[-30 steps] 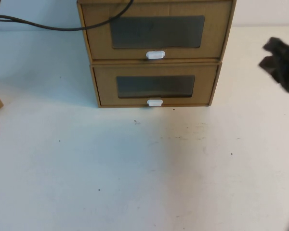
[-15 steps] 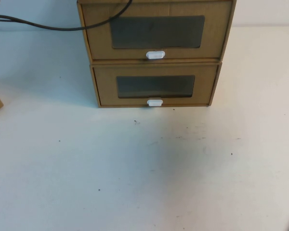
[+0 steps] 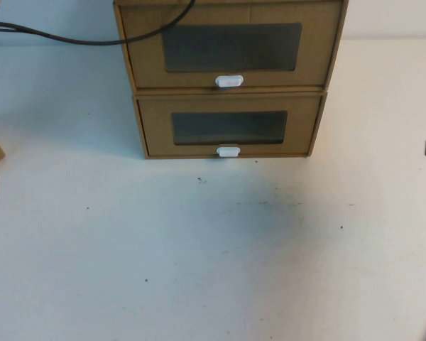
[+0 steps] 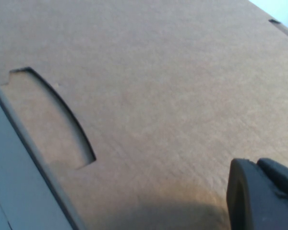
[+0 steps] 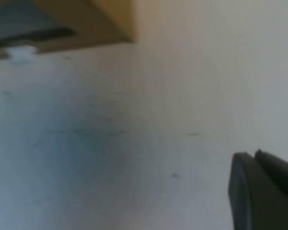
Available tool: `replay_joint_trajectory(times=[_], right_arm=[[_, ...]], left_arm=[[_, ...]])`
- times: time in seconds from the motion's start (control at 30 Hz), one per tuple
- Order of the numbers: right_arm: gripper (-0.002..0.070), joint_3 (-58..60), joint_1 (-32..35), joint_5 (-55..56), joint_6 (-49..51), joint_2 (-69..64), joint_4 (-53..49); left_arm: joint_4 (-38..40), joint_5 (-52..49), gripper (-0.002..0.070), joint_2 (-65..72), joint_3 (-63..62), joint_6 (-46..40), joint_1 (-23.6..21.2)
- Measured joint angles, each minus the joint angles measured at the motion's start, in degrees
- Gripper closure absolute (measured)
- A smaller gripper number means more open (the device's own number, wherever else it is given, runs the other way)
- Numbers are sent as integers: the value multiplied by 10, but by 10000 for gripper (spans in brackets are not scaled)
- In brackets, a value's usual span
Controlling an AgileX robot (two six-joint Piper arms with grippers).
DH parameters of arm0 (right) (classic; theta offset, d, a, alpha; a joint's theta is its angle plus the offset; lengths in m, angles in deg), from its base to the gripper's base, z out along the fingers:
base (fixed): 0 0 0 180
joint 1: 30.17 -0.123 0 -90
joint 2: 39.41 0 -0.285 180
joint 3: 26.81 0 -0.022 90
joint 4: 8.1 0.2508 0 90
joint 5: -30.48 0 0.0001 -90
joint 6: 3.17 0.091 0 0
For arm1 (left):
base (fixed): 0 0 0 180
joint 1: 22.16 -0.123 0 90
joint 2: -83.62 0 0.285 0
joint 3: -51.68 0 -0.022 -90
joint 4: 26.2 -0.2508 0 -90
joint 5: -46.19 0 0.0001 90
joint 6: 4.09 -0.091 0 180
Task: Open the shoe box
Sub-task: 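Pull the top drawer of the cardboard box fully open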
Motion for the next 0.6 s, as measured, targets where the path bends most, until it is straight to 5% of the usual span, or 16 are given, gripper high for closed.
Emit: replay_joint_trajectory(times=[0.37,0.6], right_arm=[[694,11,0,-190,-338,-60,581],[694,57,-81,-206,-431,-124,646]], left_arm=[[0,-1,679,0,0,0,0],[0,-4,679,0,0,0,0]])
